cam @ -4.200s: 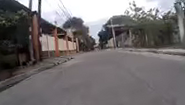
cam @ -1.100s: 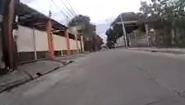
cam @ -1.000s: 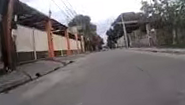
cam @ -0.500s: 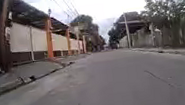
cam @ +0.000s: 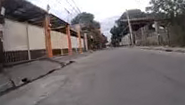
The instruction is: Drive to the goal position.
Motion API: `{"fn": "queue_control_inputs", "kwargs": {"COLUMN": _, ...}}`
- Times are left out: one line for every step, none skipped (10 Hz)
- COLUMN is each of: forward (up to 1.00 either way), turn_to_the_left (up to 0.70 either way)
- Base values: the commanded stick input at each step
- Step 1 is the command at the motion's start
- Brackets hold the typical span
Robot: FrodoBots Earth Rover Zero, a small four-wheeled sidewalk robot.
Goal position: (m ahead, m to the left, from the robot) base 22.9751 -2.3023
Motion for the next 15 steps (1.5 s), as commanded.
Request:
{"fn": "queue_control_inputs", "kwargs": {"forward": 1.0, "turn_to_the_left": -0.35}}
{"fn": "queue_control_inputs", "kwargs": {"forward": 1.0, "turn_to_the_left": -0.35}}
{"fn": "queue_control_inputs", "kwargs": {"forward": 1.0, "turn_to_the_left": -0.35}}
{"fn": "queue_control_inputs", "kwargs": {"forward": 1.0, "turn_to_the_left": -0.35}}
{"fn": "queue_control_inputs", "kwargs": {"forward": 1.0, "turn_to_the_left": -0.35}}
{"fn": "queue_control_inputs", "kwargs": {"forward": 1.0, "turn_to_the_left": -0.35}}
{"fn": "queue_control_inputs", "kwargs": {"forward": 1.0, "turn_to_the_left": -0.35}}
{"fn": "queue_control_inputs", "kwargs": {"forward": 1.0, "turn_to_the_left": -0.35}}
{"fn": "queue_control_inputs", "kwargs": {"forward": 1.0, "turn_to_the_left": -0.07}}
{"fn": "queue_control_inputs", "kwargs": {"forward": 1.0, "turn_to_the_left": 0.05}}
{"fn": "queue_control_inputs", "kwargs": {"forward": 1.0, "turn_to_the_left": 0.05}}
{"fn": "queue_control_inputs", "kwargs": {"forward": 1.0, "turn_to_the_left": 0.05}}
{"fn": "queue_control_inputs", "kwargs": {"forward": 1.0, "turn_to_the_left": 0.05}}
{"fn": "queue_control_inputs", "kwargs": {"forward": 1.0, "turn_to_the_left": -0.35}}
{"fn": "queue_control_inputs", "kwargs": {"forward": 1.0, "turn_to_the_left": -0.35}}
